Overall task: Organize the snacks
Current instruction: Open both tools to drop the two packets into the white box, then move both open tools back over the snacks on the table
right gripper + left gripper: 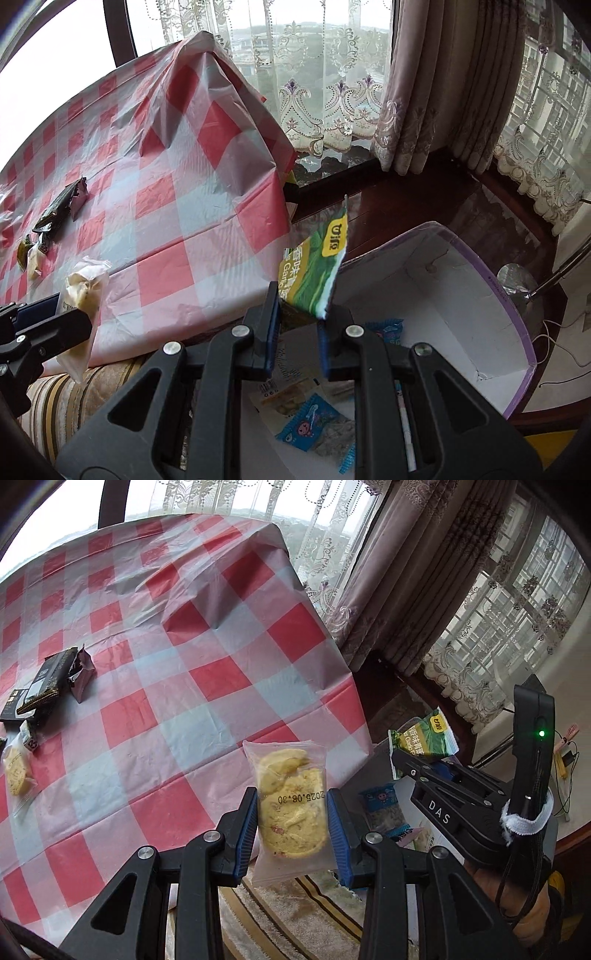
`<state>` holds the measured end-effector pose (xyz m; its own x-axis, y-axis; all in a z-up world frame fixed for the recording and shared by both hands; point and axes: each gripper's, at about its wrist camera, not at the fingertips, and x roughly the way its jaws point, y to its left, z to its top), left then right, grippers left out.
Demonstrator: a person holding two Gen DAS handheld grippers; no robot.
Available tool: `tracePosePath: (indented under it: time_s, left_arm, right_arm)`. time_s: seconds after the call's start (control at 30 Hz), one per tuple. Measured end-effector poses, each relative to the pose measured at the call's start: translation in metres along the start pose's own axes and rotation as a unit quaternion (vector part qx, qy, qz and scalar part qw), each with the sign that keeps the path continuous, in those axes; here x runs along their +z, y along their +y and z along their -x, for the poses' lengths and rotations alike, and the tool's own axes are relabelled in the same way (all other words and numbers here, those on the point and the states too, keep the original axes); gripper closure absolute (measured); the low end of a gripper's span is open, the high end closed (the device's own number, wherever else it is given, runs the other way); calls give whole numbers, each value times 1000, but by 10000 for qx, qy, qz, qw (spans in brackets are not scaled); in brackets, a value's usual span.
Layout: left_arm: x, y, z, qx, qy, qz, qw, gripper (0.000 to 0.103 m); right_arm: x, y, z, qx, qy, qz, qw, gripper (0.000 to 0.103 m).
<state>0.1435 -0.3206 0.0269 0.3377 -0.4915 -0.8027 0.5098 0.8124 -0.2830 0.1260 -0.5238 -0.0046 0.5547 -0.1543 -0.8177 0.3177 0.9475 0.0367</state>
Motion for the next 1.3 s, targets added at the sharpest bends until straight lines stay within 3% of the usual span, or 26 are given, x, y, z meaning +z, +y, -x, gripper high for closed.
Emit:
tracePosePath:
  time_s: [0.3,0.47,0.9,1.3]
  left_arm:
    - [-1,-33,-20,-461,327,-341,9978,65]
    - [-2,-41,-25,-637,450,-454,9959,59]
    - [-1,-25,-16,-620,324,-168,9974,55]
    - [6,10,1,-401,21,99,9991,55]
  right_arm:
    - [1,-18,-2,-208,54,-127,9997,79]
    - [2,-16,0,-209,-20,-103,9997,46]
    - [6,-1,5,-204,-34,66,9998,44]
    - [12,37,14,-16,-72,396,9992,41]
